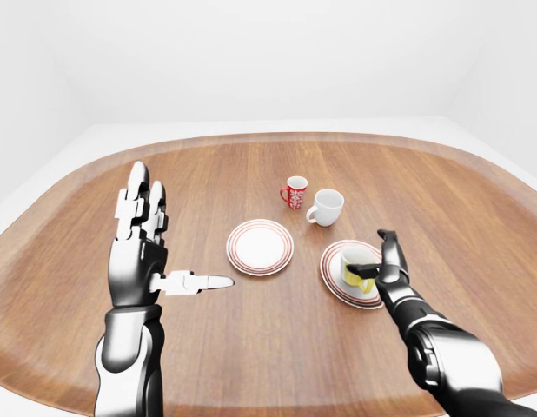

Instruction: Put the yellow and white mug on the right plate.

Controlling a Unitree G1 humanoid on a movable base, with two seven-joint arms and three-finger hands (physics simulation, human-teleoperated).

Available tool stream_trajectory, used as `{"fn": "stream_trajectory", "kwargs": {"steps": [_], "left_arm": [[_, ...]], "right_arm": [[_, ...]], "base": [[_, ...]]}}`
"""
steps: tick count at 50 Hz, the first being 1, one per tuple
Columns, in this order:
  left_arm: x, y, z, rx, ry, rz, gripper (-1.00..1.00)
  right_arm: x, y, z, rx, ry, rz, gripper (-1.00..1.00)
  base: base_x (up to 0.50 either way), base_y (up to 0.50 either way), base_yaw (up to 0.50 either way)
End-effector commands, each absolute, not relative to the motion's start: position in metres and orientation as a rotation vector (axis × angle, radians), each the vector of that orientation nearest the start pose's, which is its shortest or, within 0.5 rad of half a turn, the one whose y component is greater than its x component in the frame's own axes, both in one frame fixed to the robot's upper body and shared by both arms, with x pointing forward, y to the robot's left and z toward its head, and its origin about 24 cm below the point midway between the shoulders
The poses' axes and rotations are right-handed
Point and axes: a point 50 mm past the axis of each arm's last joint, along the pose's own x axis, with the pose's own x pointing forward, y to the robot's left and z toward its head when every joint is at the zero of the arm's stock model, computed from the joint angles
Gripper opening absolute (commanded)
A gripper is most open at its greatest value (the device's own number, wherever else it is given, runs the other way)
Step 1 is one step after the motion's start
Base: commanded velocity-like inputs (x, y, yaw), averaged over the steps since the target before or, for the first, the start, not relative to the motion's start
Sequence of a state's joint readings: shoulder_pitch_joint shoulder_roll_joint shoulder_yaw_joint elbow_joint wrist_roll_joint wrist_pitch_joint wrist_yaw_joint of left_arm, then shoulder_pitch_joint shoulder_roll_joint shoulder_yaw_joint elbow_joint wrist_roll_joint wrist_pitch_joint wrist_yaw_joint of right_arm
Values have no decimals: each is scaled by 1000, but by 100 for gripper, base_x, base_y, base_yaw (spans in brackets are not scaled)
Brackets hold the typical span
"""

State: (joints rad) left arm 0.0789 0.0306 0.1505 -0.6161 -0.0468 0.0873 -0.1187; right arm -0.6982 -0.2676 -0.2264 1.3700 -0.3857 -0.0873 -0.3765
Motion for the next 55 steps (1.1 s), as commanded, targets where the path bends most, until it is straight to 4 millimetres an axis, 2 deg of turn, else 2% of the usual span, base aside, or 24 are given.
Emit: {"fn": "stream_trajectory", "kwargs": {"steps": [1, 18, 28, 37, 55], "left_arm": [[211, 182, 157, 63, -457, 28, 100], [212, 183, 156, 63, -453, 32, 100], [212, 183, 157, 63, -455, 32, 100], [212, 182, 156, 63, -450, 31, 100], [212, 182, 157, 64, -456, 31, 100]], "right_arm": [[321, -246, -18, -546, 511, -411, 100], [321, -246, -19, -532, 521, -383, 100], [329, -240, -14, -443, 525, -289, 100], [335, -235, -9, -435, 518, -198, 100], [358, -237, 26, -421, 409, -192, 100]], "base": [[0, 0, 0], [0, 0, 0], [0, 0, 0], [0, 0, 0], [0, 0, 0]]}}
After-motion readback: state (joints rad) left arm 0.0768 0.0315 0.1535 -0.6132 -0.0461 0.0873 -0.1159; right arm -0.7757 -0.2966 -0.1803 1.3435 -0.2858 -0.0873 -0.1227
